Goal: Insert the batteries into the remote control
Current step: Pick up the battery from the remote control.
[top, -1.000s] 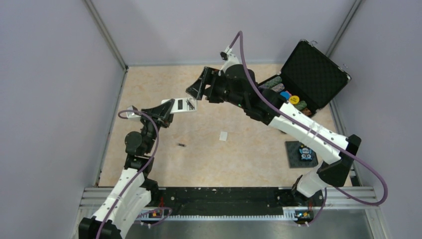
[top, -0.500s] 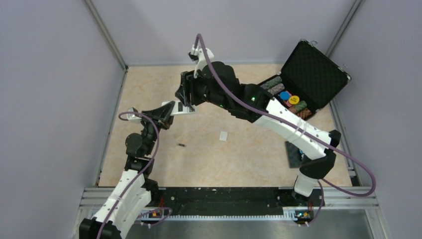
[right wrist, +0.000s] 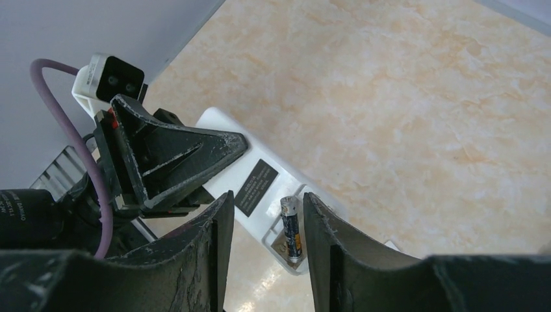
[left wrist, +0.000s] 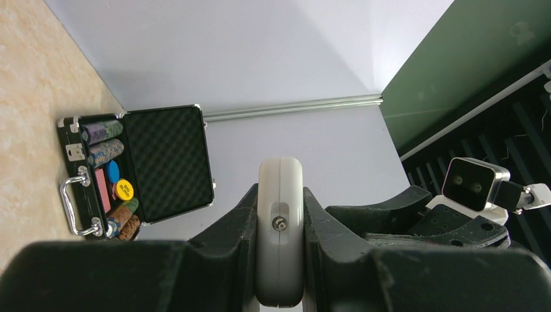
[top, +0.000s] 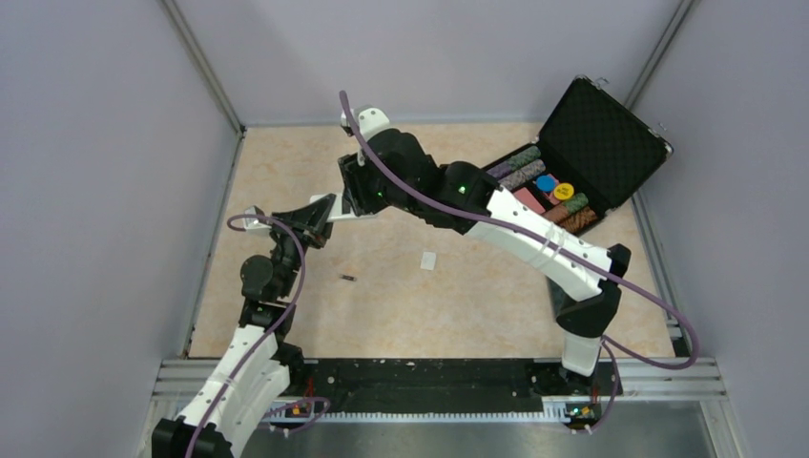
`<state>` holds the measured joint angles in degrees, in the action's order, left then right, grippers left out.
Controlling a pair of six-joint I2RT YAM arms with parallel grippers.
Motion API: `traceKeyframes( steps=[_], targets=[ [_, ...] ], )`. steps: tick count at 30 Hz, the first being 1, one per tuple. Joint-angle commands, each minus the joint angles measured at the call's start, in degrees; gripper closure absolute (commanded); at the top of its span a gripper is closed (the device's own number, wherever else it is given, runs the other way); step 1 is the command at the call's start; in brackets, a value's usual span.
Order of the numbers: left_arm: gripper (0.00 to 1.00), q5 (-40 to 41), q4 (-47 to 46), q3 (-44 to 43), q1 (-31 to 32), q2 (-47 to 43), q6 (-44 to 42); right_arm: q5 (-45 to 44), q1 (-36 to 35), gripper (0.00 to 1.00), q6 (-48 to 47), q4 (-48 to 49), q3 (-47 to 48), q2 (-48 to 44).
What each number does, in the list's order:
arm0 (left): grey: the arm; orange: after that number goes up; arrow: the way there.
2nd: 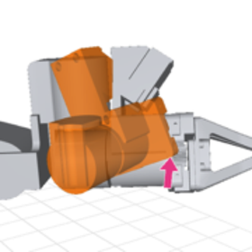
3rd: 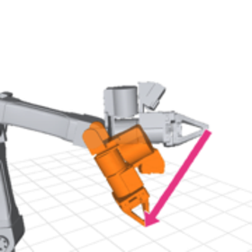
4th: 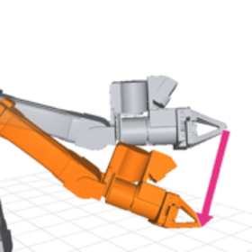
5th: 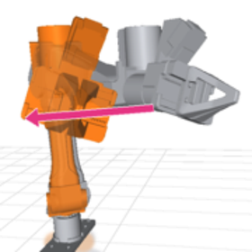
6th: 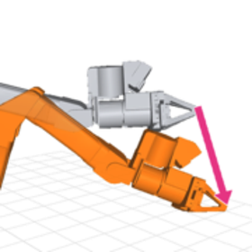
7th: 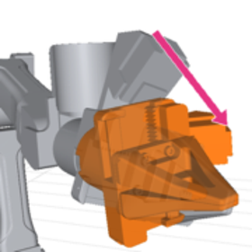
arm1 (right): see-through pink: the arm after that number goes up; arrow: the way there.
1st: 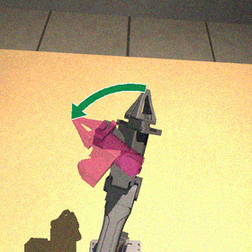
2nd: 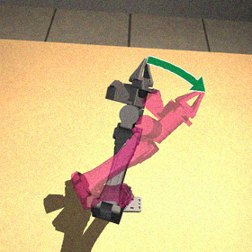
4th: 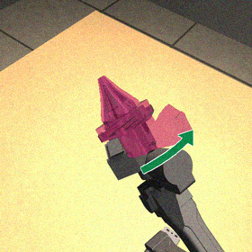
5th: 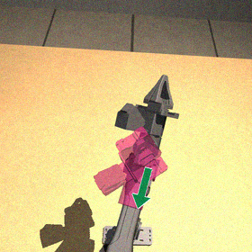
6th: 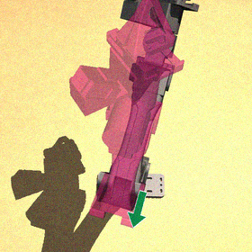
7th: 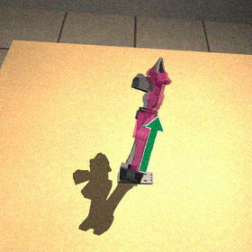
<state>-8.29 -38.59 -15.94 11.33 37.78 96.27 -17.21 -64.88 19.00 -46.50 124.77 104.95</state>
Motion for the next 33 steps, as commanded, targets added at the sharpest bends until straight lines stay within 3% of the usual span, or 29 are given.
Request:
traceKeyframes(
  steps=[1,15,19,25,33],
  targets=[
    [1.00,-0.14,-4.47,-0.44,0.17,0.35,-0.61,-0.15,-0.99,0.57,-2.57,-2.16,2.83,0.20],
    [1.00,-0.06,-5.87,0.34,0.14,0.84,-0.51,-2.12,-0.99,0.63,-3.91,-2.34,3.63,3.09],
    [1.00,0.27,-5.89,0.48,0.18,0.55,-0.38,-3.11,-0.94,0.68,-3.04,-2.72,3.63,3.64],
    [1.00,0.35,-5.88,0.30,0.18,0.59,-0.21,-5.73,-0.68,0.88,-1.53,-3.05,3.55,3.15],
    [1.00,1.20,-6.42,0.64,0.18,0.18,2.30,-8.30,1.14,0.94,5.46,6.53,-3.12,-3.67]
  ],
)
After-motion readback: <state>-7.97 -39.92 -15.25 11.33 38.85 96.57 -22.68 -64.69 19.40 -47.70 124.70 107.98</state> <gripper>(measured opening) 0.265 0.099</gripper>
